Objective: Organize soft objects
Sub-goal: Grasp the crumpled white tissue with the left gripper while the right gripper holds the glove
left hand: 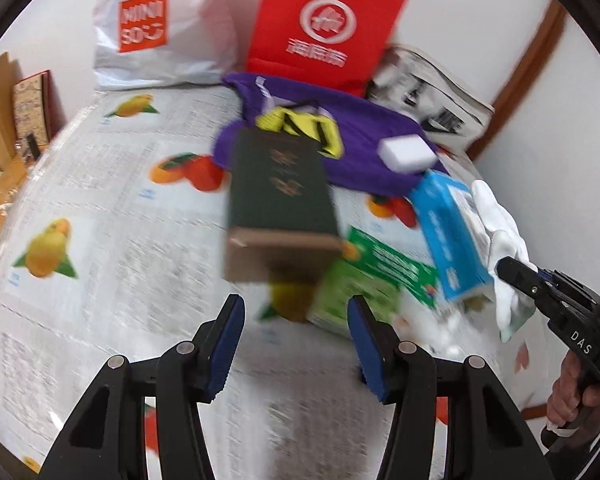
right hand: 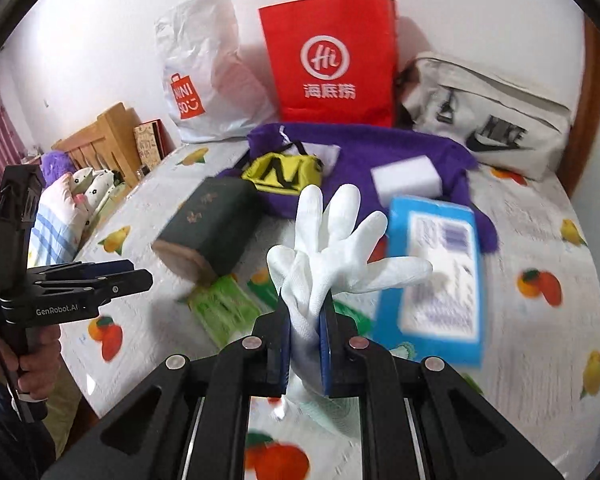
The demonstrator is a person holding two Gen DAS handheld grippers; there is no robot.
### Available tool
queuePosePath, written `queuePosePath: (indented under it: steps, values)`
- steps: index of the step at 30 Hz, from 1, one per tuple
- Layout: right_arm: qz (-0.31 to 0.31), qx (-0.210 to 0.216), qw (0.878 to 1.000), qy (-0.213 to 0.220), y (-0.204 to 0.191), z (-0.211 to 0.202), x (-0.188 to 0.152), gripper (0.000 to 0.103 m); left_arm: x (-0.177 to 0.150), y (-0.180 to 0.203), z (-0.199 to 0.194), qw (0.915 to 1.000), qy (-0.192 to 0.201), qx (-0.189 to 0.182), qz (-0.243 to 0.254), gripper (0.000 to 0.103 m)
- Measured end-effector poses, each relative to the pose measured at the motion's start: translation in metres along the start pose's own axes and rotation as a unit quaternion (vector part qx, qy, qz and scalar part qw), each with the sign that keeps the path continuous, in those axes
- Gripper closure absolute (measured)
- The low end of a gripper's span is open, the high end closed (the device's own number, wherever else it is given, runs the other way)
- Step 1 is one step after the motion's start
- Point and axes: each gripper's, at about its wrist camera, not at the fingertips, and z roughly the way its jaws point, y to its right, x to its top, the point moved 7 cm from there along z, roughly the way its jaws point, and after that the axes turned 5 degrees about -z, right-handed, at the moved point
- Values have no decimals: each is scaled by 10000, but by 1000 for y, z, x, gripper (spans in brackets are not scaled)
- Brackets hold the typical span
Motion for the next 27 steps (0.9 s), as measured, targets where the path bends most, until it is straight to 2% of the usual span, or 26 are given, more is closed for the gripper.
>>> queuePosePath:
  steps: [6, 10, 14, 23, 27]
  values:
    - [143, -91, 9998, -48, 19, -21, -43, 91, -24, 38, 12, 9991, -150, -128, 375, 50]
    - [207, -158, 9995, -184, 28, -23, -71, 91, -32, 49, 21, 9984, -196, 20, 530, 47]
    - [362, -134, 9987, -321, 37, -21, -97, 91, -35, 60, 25, 9978, -229, 1, 621, 42]
    - [641, -175, 9973, -305, 62, -22, -118, 91, -46, 121, 41, 9891, -321, -310, 1407, 33]
    - [623, -253, 9969, -400, 68, -18, -126, 91, -57, 138, 59, 9816, -347, -96, 1873, 33]
